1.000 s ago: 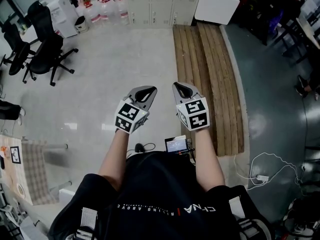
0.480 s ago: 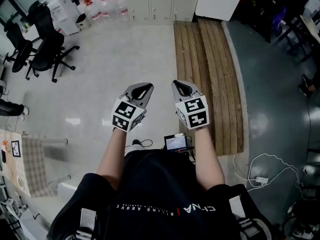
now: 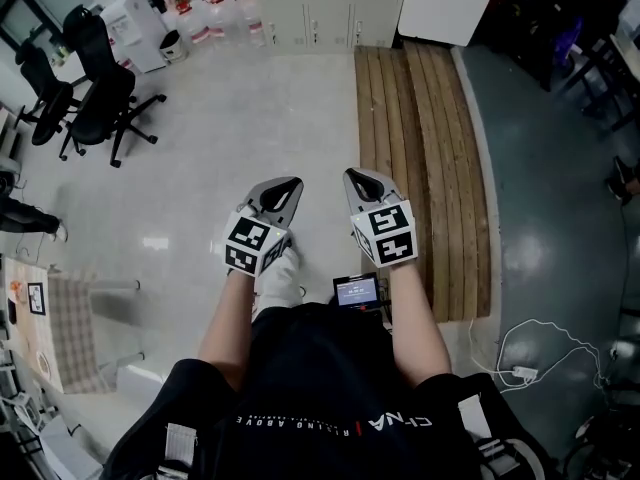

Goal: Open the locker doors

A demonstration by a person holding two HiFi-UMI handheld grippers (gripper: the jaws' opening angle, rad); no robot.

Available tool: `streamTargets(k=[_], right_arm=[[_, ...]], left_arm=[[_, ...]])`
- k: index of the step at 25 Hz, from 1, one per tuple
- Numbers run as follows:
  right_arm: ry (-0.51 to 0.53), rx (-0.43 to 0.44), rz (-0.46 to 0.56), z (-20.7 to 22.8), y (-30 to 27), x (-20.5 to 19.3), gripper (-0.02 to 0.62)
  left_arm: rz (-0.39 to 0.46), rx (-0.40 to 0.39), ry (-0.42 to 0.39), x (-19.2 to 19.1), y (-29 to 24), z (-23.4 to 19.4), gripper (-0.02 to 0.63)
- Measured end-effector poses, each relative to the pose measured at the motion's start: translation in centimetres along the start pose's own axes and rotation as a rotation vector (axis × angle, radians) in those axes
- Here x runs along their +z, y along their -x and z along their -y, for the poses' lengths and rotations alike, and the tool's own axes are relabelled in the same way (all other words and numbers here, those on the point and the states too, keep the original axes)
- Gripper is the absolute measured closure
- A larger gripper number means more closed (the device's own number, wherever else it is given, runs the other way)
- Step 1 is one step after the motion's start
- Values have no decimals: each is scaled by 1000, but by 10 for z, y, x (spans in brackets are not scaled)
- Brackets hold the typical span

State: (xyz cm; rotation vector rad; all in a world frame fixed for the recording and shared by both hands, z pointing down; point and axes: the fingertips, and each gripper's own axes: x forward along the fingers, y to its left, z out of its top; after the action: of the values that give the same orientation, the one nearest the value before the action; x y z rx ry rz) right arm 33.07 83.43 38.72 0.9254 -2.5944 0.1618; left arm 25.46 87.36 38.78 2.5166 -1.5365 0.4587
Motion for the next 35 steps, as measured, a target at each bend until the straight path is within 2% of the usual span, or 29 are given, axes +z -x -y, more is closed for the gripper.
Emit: streamTargets(k=[7, 12, 20, 29, 35], right_arm=[[-12, -58, -21, 42, -48, 8, 566], [-3, -85, -47, 67, -115, 30, 566], [-20, -122, -74, 106, -222, 78, 566], [-38, -165, -79, 127, -329, 125, 566], [-28, -160, -111, 128, -372, 137, 566]], left_arm=[[15, -43, 5, 4, -53, -44, 584], [21, -61, 29, 10, -94, -116, 586], [25, -114, 24, 37, -157, -226, 585], [26, -240, 1, 50, -197, -319, 585], [26, -254, 18, 52, -216, -364, 584]])
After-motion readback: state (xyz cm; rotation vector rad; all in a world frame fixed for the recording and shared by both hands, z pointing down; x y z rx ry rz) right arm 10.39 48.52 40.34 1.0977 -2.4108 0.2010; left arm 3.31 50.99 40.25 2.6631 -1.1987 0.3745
